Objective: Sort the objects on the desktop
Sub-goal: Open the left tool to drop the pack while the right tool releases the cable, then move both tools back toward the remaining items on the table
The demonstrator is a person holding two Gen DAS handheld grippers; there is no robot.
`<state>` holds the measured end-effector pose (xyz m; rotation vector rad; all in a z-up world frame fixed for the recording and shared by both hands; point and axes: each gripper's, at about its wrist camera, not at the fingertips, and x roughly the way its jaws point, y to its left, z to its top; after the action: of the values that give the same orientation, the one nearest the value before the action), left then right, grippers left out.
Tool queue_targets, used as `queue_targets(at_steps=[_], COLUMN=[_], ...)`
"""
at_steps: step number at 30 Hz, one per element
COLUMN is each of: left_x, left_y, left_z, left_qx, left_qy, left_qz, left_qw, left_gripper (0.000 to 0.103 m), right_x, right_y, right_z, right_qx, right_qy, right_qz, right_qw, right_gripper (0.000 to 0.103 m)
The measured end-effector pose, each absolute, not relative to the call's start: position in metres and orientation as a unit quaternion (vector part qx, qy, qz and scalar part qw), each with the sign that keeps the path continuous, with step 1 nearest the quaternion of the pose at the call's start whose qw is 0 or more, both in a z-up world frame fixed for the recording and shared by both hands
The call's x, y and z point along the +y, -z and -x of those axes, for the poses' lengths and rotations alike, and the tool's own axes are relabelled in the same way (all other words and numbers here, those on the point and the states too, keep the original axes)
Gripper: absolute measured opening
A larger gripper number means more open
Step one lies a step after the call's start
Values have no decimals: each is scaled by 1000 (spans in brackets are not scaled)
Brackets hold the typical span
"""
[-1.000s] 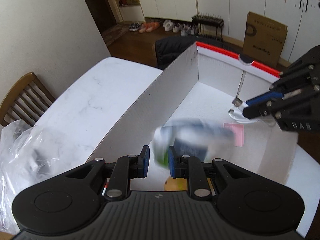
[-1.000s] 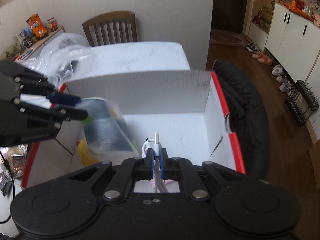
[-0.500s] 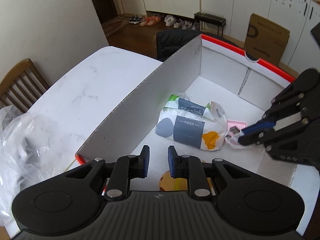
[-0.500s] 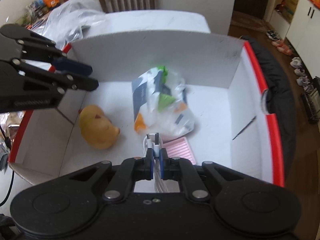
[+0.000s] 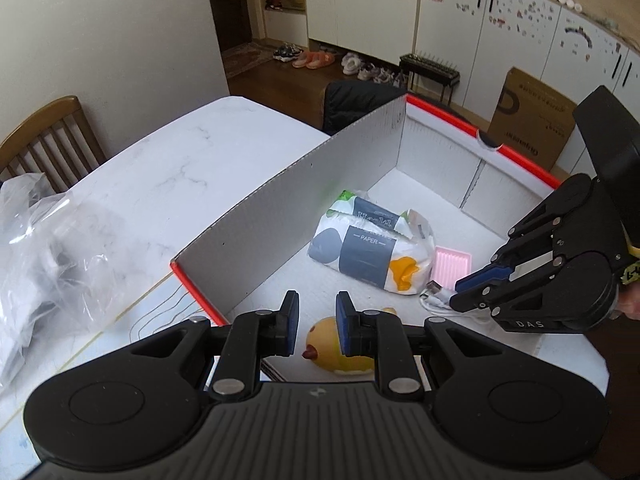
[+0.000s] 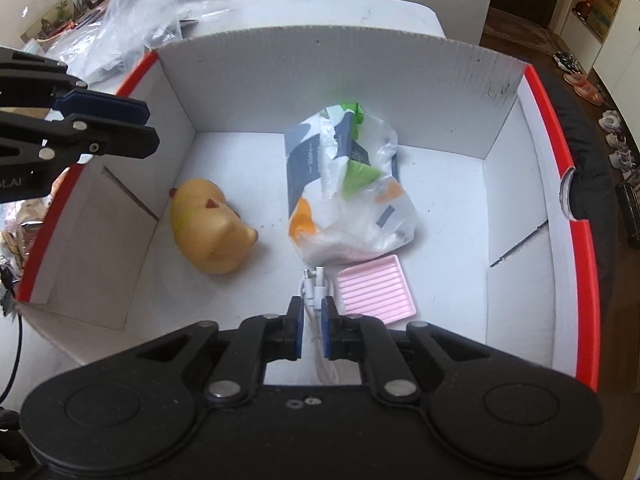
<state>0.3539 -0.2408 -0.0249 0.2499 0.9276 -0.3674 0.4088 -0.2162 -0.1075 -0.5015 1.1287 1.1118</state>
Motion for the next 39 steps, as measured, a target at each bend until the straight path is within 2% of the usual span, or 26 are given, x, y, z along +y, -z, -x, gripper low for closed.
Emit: queue_targets(at_steps=[15, 19, 23, 25, 27, 39], left_x=[-208, -194, -181, -176, -170, -133], left_y=[-18, -19, -18, -18, -19, -13], left_z=[-290, -274, -261, -256, -250, -227], left_qx=[401, 401, 403, 401, 399, 397], left_qy=[150, 137, 125, 115, 111, 100], left_qz=[-63, -48, -38, -35, -32, -16], left_qw=[902, 904, 906, 908, 910, 912], left_gripper=[19, 19, 19, 19, 19, 22], right_x=[-229, -230, -231, -231, -230, -228], right_y=[70, 67, 62, 59, 56, 34], right_z=[-399, -397, -394, -392, -388, -357], right_qx=[454, 450, 444, 440, 437, 424], right_qy=[-530, -532, -535, -537, -537, -542], right_qz=[197, 191, 180, 177, 176, 148], right_qw=[688, 691, 696, 697, 700, 710], right_gripper=[23, 35, 57, 61, 70, 79])
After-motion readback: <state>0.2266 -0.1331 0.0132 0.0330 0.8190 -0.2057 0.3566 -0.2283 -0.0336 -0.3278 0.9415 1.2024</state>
